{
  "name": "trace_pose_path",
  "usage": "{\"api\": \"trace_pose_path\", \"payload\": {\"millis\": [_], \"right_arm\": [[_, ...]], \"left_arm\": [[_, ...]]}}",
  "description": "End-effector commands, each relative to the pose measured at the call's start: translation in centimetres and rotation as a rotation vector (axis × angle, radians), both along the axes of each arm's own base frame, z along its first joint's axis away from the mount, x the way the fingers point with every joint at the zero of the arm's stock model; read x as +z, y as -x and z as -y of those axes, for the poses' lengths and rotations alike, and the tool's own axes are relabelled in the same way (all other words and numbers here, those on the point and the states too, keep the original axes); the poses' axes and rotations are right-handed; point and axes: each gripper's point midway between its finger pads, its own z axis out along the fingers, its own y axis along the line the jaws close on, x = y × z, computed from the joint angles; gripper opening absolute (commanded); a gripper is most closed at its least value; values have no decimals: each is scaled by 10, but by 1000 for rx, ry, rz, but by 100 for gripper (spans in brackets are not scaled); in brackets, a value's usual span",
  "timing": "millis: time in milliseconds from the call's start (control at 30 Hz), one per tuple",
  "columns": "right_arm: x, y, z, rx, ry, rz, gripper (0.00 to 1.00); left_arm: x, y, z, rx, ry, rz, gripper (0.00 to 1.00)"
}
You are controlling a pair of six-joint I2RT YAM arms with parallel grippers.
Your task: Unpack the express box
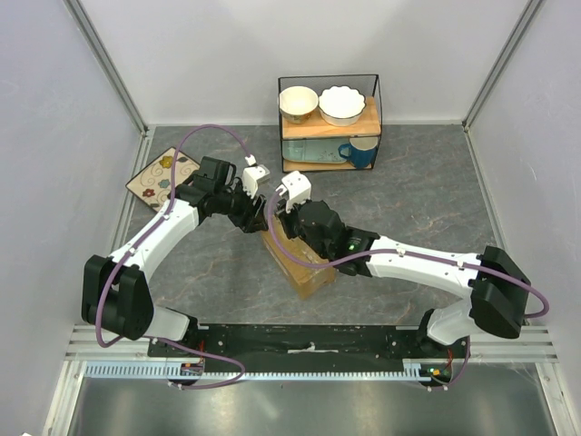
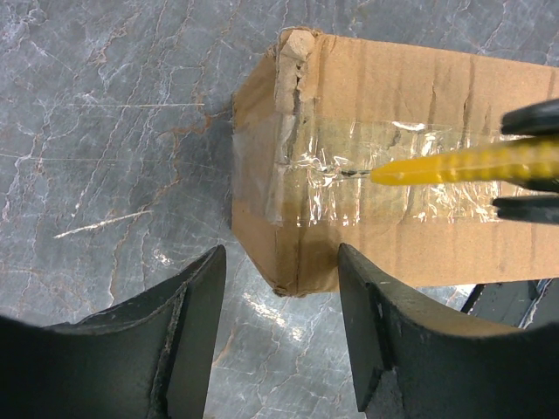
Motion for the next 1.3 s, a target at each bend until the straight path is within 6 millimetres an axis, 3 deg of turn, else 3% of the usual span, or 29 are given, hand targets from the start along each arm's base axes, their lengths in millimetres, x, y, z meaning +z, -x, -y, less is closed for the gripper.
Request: {"api": "trace_pose_path", "payload": {"millis": [0, 333, 567, 967, 1267], "right_arm": [[2, -6, 0, 6, -4, 18, 0], [-12, -9, 4, 15, 5, -9, 0], [-9, -7, -2, 35, -14, -15, 0], [11, -4, -1, 47, -58, 7, 0], [2, -7, -6, 51, -41, 0, 0]], "left_arm": [[-33, 18, -17, 10, -106, -95, 61], [-34, 20, -16, 7, -105, -105, 60], [-36, 20, -16, 7, -105, -113, 60], [-38, 22, -15, 3, -102, -122, 60], [-39, 23, -15, 0, -102, -124, 59]]}}
